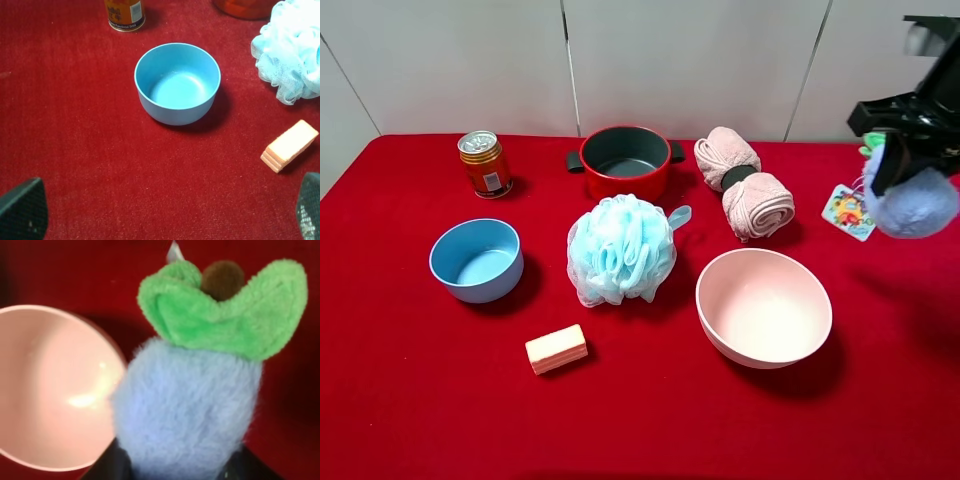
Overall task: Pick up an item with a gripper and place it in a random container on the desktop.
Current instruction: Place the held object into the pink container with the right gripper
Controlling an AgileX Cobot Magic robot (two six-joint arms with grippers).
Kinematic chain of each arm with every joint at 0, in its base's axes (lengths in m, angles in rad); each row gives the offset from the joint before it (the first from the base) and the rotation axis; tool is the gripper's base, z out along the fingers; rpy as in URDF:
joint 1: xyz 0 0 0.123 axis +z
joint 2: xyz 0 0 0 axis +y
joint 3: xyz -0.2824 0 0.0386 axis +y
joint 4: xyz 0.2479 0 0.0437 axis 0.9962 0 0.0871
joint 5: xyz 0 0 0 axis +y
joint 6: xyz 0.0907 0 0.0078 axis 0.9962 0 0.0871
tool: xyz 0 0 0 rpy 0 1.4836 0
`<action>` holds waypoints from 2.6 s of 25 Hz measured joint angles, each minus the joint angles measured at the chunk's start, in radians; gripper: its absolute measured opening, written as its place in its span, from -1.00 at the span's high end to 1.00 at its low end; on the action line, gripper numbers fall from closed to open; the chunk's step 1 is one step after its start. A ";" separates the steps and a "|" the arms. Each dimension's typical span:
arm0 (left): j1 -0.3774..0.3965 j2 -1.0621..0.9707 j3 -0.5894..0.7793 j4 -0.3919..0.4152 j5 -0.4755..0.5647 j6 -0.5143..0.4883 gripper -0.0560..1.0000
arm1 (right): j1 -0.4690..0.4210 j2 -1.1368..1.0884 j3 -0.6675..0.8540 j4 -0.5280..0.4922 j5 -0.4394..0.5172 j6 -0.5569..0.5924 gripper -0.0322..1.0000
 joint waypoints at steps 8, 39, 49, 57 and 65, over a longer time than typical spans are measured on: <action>0.000 0.000 0.000 0.000 0.000 0.000 -0.99 | 0.149 -0.021 0.000 0.000 0.002 0.091 0.57; 0.000 0.000 0.000 0.000 0.000 0.000 -0.99 | 0.551 -0.021 0.060 -0.025 0.002 0.297 0.57; 0.000 0.000 0.000 0.000 0.000 0.000 -0.99 | 0.551 -0.021 0.060 -0.121 0.002 0.314 0.57; 0.000 0.000 0.000 0.000 0.000 0.000 -0.99 | 0.551 -0.021 0.060 -0.167 0.002 0.314 0.57; 0.000 0.000 0.000 0.000 0.000 0.000 -0.99 | 0.551 0.007 0.061 -0.186 0.002 0.314 0.57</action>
